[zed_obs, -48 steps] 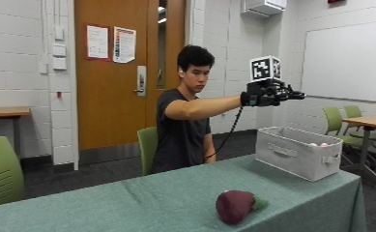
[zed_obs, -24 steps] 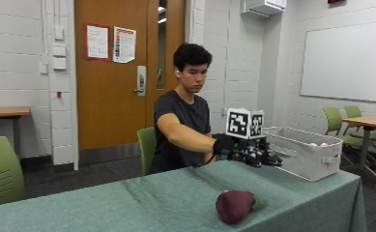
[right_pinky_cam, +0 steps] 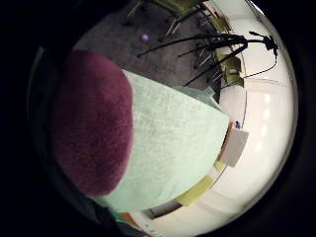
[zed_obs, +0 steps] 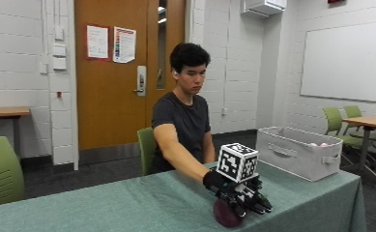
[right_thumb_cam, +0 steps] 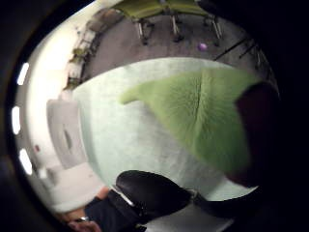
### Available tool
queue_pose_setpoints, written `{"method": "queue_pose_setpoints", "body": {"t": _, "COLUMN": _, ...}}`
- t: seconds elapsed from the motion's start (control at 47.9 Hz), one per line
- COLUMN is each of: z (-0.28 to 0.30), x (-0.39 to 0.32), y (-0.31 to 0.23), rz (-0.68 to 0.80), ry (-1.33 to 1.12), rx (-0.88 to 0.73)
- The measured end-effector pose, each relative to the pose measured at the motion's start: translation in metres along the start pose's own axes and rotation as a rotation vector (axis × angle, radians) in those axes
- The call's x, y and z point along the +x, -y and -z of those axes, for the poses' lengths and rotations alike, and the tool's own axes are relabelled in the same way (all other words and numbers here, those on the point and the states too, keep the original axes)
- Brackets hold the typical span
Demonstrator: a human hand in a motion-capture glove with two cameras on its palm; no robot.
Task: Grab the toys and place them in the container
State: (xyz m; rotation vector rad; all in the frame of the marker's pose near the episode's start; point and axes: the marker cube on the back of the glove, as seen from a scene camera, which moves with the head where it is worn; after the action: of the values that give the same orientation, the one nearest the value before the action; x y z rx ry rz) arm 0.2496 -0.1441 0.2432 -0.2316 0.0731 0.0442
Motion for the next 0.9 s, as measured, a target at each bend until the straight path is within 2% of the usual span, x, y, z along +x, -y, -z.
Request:
{"method": "queue_pose_setpoints", "body": {"t": 0.209, "z": -0.015, "x": 0.005, "y": -0.001, "rz": -0.002, "ry": -0.013, "rx": 0.026}}
{"method": "queue_pose_setpoints", "body": {"t": 0.46, "z": -0.01, "x": 0.006, "y": -0.001, "rz": -0.032, "ry": 0.08, "rx": 0.112}}
{"method": "queue_pose_setpoints", "body": {"t": 0.668, "z": 0.006, "x": -0.002, "y": -0.003, "rz": -0.035, "ry": 0.0, "rx": 0.161}}
{"method": "queue_pose_setpoints", "body": {"t": 0.898, "z": 0.025, "x": -0.016, "y": -0.009, "rz": -0.022, "ry": 0.055, "rx": -0.024}}
